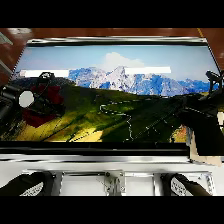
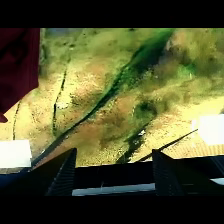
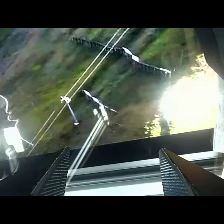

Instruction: Fold the shirts.

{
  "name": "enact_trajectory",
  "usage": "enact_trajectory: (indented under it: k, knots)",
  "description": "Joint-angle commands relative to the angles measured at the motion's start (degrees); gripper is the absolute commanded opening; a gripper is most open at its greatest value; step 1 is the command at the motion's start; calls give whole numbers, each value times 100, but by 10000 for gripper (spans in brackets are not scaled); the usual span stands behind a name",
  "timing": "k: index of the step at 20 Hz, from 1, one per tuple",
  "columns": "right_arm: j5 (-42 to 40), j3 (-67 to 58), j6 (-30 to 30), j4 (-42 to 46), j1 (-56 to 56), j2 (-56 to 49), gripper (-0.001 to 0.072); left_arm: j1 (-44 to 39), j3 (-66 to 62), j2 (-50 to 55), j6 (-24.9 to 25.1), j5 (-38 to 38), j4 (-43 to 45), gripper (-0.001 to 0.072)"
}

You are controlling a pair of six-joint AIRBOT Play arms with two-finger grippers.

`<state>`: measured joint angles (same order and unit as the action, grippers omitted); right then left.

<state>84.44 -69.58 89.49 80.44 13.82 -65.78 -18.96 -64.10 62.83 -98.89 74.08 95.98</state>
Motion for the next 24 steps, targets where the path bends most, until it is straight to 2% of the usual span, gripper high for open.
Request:
enact_trajectory:
  k: [1,12,17,18,19,24]
  knots:
    - [2,2,0,0,-4,0,676,0,2,-2,2,-2,0,531]
    - [0,2,7,-2,-7,0,675,0,2,-2,2,-2,0,531]
    - [-772,2,184,-247,-7,0,675,0,4,2,-4,-33,0,531]
    - [-887,2,184,-245,-7,0,675,0,22,20,-2,-302,0,531]
    - [-977,2,184,-249,-7,0,675,0,26,57,0,-501,0,531]
    - [-1080,2,181,-256,0,0,675,0,33,101,-4,-446,-214,530]
